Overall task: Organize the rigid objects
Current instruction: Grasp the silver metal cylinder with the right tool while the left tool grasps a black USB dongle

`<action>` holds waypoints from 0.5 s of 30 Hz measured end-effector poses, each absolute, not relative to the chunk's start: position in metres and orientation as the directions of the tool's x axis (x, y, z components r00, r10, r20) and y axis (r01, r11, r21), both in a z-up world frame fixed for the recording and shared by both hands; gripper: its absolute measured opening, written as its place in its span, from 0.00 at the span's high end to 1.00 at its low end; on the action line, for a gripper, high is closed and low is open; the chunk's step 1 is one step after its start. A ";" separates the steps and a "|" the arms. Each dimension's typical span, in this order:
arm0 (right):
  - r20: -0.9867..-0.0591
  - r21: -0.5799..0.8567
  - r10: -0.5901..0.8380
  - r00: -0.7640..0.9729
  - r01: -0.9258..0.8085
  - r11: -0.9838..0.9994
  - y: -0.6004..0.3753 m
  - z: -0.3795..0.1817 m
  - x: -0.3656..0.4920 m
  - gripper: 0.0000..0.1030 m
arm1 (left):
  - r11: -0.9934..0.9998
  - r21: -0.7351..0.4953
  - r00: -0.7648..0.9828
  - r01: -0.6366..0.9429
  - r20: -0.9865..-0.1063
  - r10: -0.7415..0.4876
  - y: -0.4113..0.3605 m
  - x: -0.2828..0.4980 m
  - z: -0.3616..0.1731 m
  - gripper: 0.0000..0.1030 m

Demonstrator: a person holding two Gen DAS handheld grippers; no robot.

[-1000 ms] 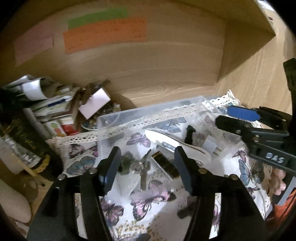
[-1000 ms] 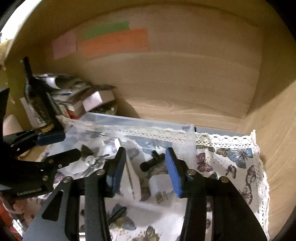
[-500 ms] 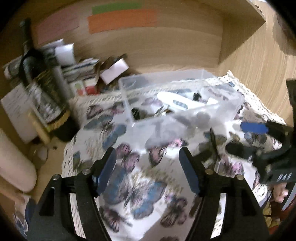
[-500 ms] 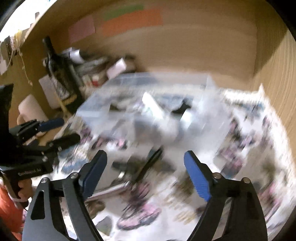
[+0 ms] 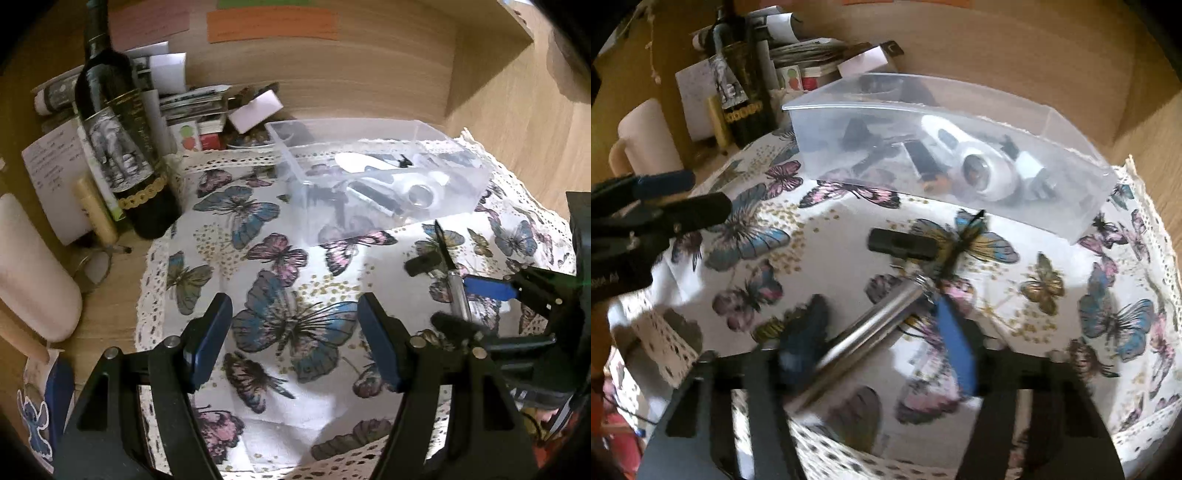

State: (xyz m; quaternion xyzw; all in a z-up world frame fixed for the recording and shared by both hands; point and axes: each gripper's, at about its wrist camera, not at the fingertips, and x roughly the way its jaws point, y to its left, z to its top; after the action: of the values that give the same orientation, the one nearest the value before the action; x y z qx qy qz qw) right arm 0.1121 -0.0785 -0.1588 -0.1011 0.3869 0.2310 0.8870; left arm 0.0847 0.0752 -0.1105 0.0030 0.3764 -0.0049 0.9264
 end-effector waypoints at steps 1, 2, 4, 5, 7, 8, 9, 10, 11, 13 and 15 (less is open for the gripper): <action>-0.733 0.002 0.332 0.593 -0.486 0.874 -0.083 -0.159 0.112 0.74 | 1.000 -0.001 0.716 0.022 -0.698 -0.017 0.073 0.086 -0.110 0.32; -0.733 -0.001 0.326 0.596 -0.481 0.877 -0.090 -0.158 0.112 0.80 | 0.999 -0.008 0.717 0.032 -0.696 -0.028 0.070 0.087 -0.110 0.32; -0.732 0.007 0.332 0.595 -0.481 0.877 -0.102 -0.158 0.112 0.86 | 0.998 -0.017 0.708 0.059 -0.704 -0.054 0.062 0.092 -0.111 0.32; -0.732 0.017 0.338 0.592 -0.480 0.877 -0.109 -0.159 0.113 0.86 | 0.997 -0.008 0.703 0.083 -0.709 -0.064 0.058 0.095 -0.111 0.32; -0.728 0.019 0.335 0.598 -0.471 0.882 -0.115 -0.158 0.113 0.86 | 0.993 -0.016 0.684 0.113 -0.724 -0.089 0.046 0.102 -0.114 0.32; -0.726 0.024 0.335 0.601 -0.465 0.885 -0.119 -0.157 0.114 0.86 | 0.992 -0.019 0.673 0.125 -0.732 -0.099 0.041 0.106 -0.116 0.32; -0.722 0.029 0.336 0.605 -0.458 0.888 -0.120 -0.157 0.115 0.86 | 0.990 -0.023 0.661 0.138 -0.743 -0.109 0.035 0.110 -0.119 0.32; -0.717 0.032 0.336 0.611 -0.452 0.891 -0.126 -0.155 0.115 0.86 | 0.988 -0.027 0.648 0.151 -0.752 -0.120 0.029 0.115 -0.121 0.32; -0.711 0.033 0.334 0.619 -0.445 0.895 -0.130 -0.154 0.116 0.86 | 0.987 -0.029 0.637 0.160 -0.760 -0.125 0.023 0.118 -0.123 0.32; -0.694 0.031 0.327 0.641 -0.427 0.904 -0.139 -0.149 0.118 0.86 | 0.983 -0.031 0.614 0.178 -0.778 -0.136 0.011 0.128 -0.128 0.32; -0.678 0.045 0.324 0.660 -0.402 0.914 -0.152 -0.143 0.122 0.86 | 0.981 -0.029 0.594 0.190 -0.792 -0.138 0.002 0.138 -0.132 0.32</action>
State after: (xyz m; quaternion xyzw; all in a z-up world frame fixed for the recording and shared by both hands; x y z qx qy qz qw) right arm 0.1222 -0.1518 -0.1432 -0.0543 0.3610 0.1996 0.9093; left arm 0.1381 0.0016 -0.1323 0.0293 0.4408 -0.0919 0.8924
